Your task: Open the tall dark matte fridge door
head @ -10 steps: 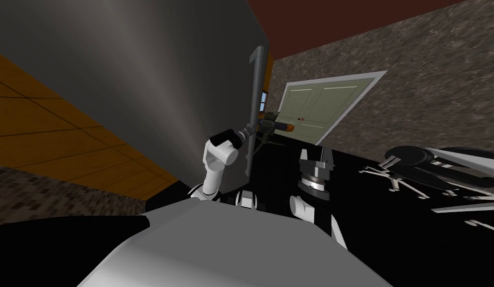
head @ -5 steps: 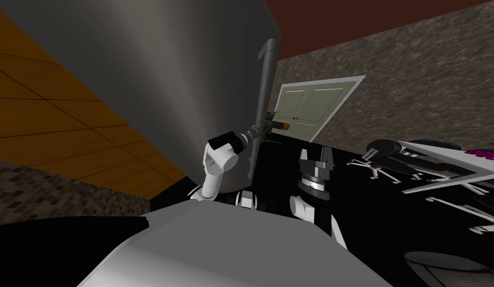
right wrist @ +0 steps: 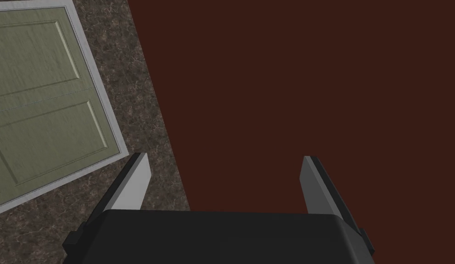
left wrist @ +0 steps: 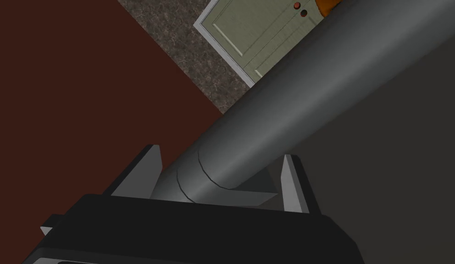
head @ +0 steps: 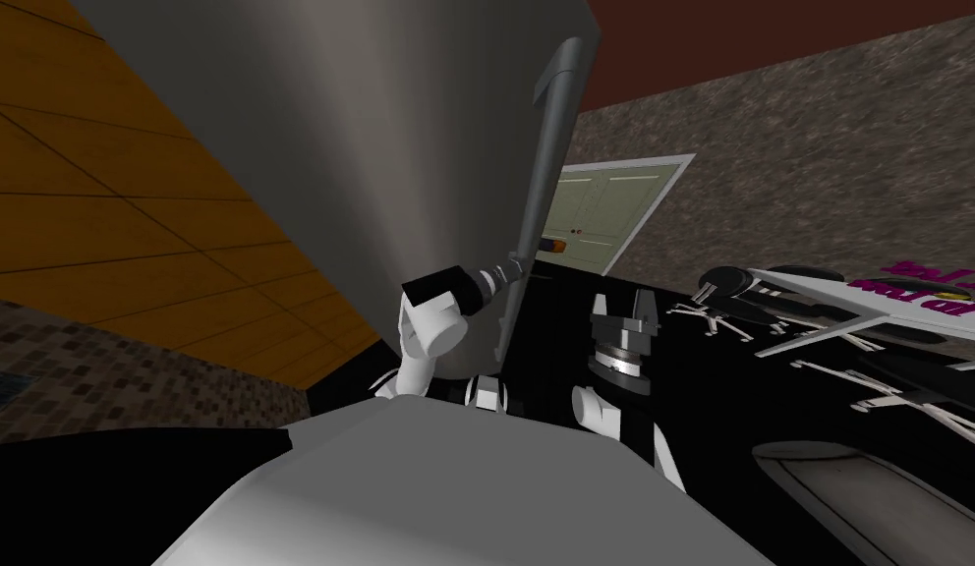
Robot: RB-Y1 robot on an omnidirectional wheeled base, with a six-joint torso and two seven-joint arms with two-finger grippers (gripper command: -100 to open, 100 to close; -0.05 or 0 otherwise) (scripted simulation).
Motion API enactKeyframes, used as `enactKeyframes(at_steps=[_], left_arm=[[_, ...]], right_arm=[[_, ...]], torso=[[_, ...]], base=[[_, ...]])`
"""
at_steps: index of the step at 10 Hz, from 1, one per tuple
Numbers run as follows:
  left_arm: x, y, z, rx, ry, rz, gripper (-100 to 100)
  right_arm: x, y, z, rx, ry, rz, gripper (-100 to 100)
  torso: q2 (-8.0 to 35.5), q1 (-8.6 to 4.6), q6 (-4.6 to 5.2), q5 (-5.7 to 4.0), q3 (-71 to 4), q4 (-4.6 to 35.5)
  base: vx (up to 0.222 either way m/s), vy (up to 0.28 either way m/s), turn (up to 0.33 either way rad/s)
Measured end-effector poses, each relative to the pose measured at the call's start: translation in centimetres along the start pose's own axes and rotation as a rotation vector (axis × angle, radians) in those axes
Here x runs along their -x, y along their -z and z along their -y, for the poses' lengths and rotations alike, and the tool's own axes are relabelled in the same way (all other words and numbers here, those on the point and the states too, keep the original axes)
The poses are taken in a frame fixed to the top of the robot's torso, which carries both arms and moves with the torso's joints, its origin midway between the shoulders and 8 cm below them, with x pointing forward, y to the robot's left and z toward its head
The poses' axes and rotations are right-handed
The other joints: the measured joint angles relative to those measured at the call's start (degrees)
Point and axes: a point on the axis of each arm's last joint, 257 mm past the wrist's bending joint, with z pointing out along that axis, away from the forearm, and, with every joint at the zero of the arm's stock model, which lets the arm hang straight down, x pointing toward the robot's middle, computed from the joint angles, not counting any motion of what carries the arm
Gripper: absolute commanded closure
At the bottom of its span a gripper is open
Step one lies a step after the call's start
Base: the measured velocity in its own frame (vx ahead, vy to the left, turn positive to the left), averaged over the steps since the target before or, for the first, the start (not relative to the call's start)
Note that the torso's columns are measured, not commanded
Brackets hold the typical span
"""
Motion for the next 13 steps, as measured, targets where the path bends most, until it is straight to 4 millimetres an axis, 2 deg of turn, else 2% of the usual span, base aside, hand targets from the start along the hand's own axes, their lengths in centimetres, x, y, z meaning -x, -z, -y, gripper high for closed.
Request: enactKeyframes(at_steps=[1, 3, 8, 10, 13], left_arm=[[-0.8, 0.3, 1.0, -0.024, 0.000, -0.020, -100], [-0.6, 0.4, 1.8, -0.032, -0.002, -0.033, -100], [0.8, 0.8, 3.5, -0.029, -0.009, -0.054, -100], [0.9, 1.2, 4.5, -0.024, -0.006, -0.074, -100], [0.9, 1.3, 4.8, -0.021, -0.003, -0.086, -100]], right_arm=[[0.0, 0.0, 0.0, 0.000, 0.000, 0.000, 0], [0.0, 0.0, 0.0, 0.000, 0.000, 0.000, 0], [0.0, 0.0, 0.0, 0.000, 0.000, 0.000, 0], [0.0, 0.0, 0.0, 0.000, 0.000, 0.000, 0], [0.0, 0.0, 0.0, 0.000, 0.000, 0.000, 0]], torso=[[0.06, -0.07, 0.00, -0.01, 0.01, -0.01], [-0.84, -0.44, -0.06, -0.17, -0.54, -0.22], [0.40, -0.12, 0.15, -0.02, 0.21, 0.32], [0.75, -0.21, 0.12, -0.05, 0.35, 0.68], [0.84, -0.28, 0.14, -0.10, 0.39, 0.80]], base=[[-0.106, 0.050, -0.001], [0.036, -0.034, 0.072], [0.044, -0.025, 0.052], [0.016, -0.019, 0.044], [0.007, -0.004, 0.006]])
